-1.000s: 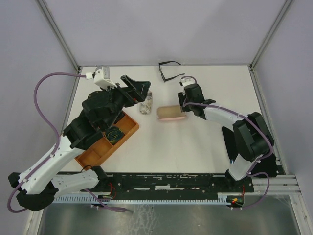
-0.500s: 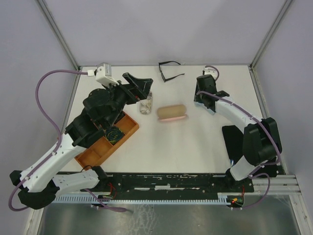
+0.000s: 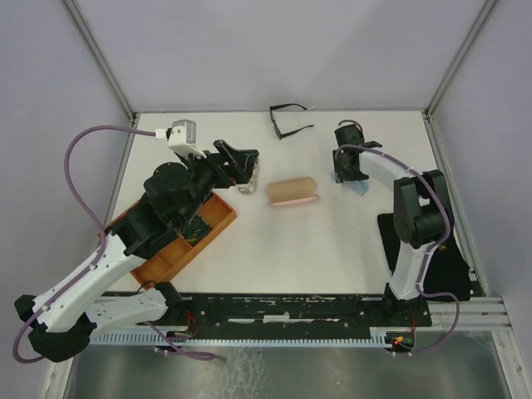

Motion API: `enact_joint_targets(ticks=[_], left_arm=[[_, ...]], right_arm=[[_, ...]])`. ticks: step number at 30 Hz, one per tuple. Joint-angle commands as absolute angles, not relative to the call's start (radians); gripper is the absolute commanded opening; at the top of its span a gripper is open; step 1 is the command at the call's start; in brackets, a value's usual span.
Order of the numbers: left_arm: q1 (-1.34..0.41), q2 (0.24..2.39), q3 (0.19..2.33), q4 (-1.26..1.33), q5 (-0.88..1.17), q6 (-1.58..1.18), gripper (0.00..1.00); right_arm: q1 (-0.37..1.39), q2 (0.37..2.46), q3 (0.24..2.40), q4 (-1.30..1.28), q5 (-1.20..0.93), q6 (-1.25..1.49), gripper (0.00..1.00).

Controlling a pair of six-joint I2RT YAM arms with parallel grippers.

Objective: Organize the sunglasses
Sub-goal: Move the glasses cleaning cloth to the center of the board.

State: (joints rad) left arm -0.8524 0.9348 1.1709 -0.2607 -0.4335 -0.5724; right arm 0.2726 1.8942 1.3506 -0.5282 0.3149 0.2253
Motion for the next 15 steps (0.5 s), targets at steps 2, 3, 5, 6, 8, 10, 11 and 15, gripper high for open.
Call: enact_joint_targets(ticks=[2,3,5,6,8,10,11,15], left_arm=[[-0.848,0.933,1.159,-0.273,-0.409,-0.476,0.99],[-0.847,0.935,1.156,-0.281,-0.407,-0.475,0.99],[-0.848,0.939,1.147,-0.294,-0.407,-0.474,0.99],[-0.848,0.941,1.14,-0.3,-0.407,-0.474,0.99],[-0.848,0.948,1.13,-0.314,-0.408,-0.478,0.99],[-0.848,0.956,1.125,-0.332,-0.414,-0.486,0.99],[-0.847,0.961,1.123,-0.337,-0.415,-0.491,0.99],[-0.848,0.971,1.12,-0.341,-0.402,-0.501,0.99]], right_arm=[[0.233,1.948,1.449,-0.573,0.244,0.131,0.61],[0.223,1.961,1.454,-0.577,0.225,0.129,0.61],[0.2,1.987,1.468,-0.59,0.177,0.131,0.61],[0.189,1.998,1.472,-0.597,0.148,0.133,0.61],[0.17,2.011,1.472,-0.598,0.13,0.142,0.59],[0.155,2.023,1.472,-0.598,0.104,0.147,0.57],[0.146,2.03,1.474,-0.603,0.088,0.149,0.55],[0.137,2.048,1.476,-0.614,0.049,0.166,0.45]])
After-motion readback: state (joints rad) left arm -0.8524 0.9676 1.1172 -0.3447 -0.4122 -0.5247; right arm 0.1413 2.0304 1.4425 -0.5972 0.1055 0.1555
